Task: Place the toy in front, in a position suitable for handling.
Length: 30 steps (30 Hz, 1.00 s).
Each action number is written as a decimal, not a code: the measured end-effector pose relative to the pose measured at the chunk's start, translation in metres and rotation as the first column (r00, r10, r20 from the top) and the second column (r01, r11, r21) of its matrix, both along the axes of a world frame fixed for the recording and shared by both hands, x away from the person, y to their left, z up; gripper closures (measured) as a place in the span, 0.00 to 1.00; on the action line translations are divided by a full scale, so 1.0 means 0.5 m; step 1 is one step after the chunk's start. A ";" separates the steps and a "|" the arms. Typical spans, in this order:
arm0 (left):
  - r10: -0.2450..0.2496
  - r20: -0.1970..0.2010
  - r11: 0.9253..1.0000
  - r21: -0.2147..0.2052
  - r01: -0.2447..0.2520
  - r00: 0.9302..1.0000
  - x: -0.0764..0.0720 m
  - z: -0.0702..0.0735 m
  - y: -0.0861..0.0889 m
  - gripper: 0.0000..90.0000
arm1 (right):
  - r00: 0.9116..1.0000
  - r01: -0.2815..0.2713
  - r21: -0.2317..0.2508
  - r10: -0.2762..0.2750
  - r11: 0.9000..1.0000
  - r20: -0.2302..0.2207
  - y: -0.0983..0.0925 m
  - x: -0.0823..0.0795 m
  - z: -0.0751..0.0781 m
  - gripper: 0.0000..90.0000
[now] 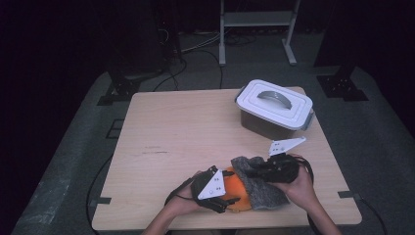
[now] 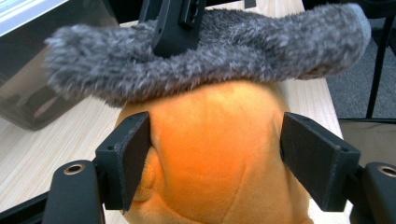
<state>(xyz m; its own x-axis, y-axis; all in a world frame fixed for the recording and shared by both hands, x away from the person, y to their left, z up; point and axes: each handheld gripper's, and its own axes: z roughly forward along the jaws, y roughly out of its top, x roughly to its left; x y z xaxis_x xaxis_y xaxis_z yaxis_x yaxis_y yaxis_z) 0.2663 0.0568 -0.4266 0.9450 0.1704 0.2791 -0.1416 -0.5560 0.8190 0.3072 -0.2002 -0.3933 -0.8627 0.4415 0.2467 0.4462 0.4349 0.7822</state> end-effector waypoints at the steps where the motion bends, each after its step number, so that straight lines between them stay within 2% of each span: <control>1: 0.001 0.004 1.000 0.006 -0.001 1.000 0.001 0.000 0.001 0.28 | 1.000 0.007 -0.002 -0.007 1.000 -0.005 -0.008 0.001 -0.002 0.83; 5: 0.011 -0.014 1.000 0.001 -0.011 1.000 0.007 -0.004 0.008 0.28 | 0.999 0.033 0.002 -0.032 0.999 -0.028 -0.034 0.004 -0.017 0.83; 11: 0.052 -0.077 0.998 -0.026 -0.054 0.996 0.026 -0.011 0.026 0.28 | 0.996 0.070 -0.018 -0.071 0.997 -0.054 -0.068 0.008 -0.034 0.83; 15: 0.070 -0.117 0.996 -0.042 -0.075 0.991 0.038 -0.013 0.031 0.28 | 0.999 0.046 0.020 -0.046 0.999 -0.010 -0.056 -0.006 -0.010 0.83; 18: 0.085 -0.140 0.995 -0.045 -0.092 0.986 0.046 -0.015 0.035 0.28 | 1.000 0.008 0.018 -0.008 1.000 0.018 -0.035 -0.018 0.002 0.83; 21: 0.099 -0.170 0.993 -0.052 -0.110 0.980 0.054 -0.018 0.041 0.28 | 1.000 -0.008 -0.022 0.008 1.000 0.029 -0.020 -0.021 -0.006 0.83; 25: 0.124 -0.200 0.989 -0.056 -0.138 0.972 0.064 -0.020 0.046 0.28 | 1.000 0.008 -0.002 -0.008 1.000 0.001 -0.034 -0.011 -0.022 0.83; 30: 0.158 -0.252 0.981 -0.068 -0.180 0.955 0.077 -0.023 0.051 0.28 | 0.999 0.047 -0.013 -0.048 0.999 -0.023 -0.060 -0.002 -0.041 0.83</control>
